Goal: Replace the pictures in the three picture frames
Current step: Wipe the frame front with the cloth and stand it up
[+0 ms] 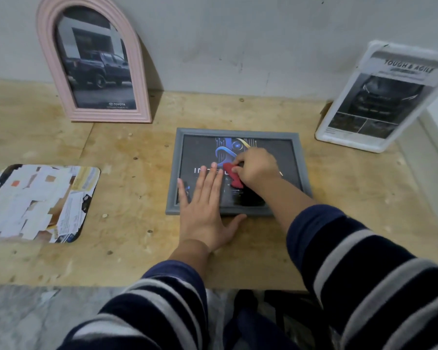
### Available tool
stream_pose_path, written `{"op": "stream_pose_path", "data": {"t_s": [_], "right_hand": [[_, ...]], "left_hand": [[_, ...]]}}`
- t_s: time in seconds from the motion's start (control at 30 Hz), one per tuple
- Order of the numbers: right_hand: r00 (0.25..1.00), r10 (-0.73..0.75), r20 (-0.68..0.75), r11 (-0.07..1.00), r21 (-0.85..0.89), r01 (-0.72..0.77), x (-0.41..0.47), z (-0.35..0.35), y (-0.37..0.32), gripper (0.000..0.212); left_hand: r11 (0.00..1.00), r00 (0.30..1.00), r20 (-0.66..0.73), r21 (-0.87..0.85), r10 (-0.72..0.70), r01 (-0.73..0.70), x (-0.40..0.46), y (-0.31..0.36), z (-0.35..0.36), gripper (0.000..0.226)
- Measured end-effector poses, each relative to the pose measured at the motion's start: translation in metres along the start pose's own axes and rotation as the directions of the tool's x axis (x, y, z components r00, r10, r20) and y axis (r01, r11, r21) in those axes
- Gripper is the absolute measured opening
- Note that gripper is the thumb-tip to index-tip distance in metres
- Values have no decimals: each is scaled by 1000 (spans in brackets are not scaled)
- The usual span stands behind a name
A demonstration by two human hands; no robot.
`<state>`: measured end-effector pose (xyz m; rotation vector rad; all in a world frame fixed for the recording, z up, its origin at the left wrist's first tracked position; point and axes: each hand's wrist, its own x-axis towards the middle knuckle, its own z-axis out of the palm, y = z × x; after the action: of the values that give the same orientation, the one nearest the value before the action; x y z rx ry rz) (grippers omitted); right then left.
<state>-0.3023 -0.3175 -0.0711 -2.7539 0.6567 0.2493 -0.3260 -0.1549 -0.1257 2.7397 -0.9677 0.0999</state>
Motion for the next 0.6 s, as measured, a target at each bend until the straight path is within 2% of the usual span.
{"op": "stream_pose_path", "data": {"t_s": [0.13, 0.2, 0.4, 0.5, 0.6], "right_hand": [[996, -47, -71, 998, 38, 50, -37, 12, 8, 23], [996, -63, -60, 997, 35, 65, -50, 16, 11, 23], [986, -36, 162, 977, 215, 0, -52, -14, 36, 20], [997, 44, 70, 948, 311, -64, -38, -33, 50, 11], [991, 122, -49, 939, 328, -99, -11, -47, 54, 19]], "left_hand": [[1000, 1000, 26, 26, -6, 5, 1, 1, -1, 100], [999, 999, 32, 35, -9, 8, 0, 1, 0, 101], [1000, 1000, 19, 29, -1, 0, -1, 2, -2, 97], [1000, 1000, 4, 23, 4, -4, -2, 3, -1, 96], [1000, 1000, -6, 19, -5, 5, -2, 5, -2, 95]]}}
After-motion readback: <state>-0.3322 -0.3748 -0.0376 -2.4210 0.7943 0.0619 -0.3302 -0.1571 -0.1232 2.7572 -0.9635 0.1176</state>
